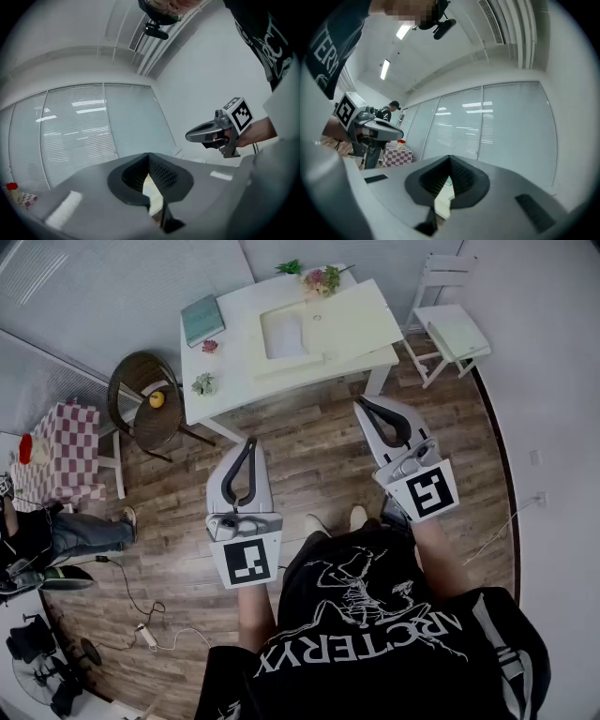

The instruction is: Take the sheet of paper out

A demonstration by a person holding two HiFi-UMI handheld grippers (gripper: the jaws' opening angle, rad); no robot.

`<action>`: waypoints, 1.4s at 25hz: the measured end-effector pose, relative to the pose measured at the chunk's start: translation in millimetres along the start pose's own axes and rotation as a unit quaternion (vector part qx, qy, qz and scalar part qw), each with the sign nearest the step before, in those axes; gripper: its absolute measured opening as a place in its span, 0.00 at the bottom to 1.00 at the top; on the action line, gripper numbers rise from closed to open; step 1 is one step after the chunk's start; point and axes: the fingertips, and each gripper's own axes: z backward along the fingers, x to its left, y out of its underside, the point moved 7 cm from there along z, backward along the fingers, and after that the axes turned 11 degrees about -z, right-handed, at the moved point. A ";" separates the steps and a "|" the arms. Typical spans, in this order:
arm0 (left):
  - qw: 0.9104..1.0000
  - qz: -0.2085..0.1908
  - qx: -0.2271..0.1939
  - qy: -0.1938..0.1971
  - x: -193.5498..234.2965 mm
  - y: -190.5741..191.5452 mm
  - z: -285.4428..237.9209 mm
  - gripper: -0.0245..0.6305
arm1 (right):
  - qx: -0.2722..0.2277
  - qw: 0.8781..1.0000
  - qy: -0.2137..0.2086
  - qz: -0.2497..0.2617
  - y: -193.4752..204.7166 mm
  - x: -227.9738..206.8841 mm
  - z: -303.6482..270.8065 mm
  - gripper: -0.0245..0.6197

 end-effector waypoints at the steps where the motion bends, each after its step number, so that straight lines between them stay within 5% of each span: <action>1: 1.000 0.002 0.003 0.001 0.5 1.3 -1.5 0.06 | 0.001 1.000 -0.001 0.000 -0.2 -0.7 -1.1 0.05; 14: 1.000 0.009 0.012 0.005 -3.5 4.5 -19.0 0.06 | -0.008 0.999 -0.009 -0.042 7.1 -15.5 -5.7 0.05; 26: 1.000 0.018 0.025 -0.005 -46.4 -7.5 -55.2 0.05 | 0.000 0.998 -0.035 -0.049 13.7 -73.5 5.5 0.05; 35: 0.999 0.021 0.036 -0.001 -22.8 22.2 -116.3 0.05 | 0.011 0.998 -0.038 -0.048 34.5 -106.0 -54.7 0.05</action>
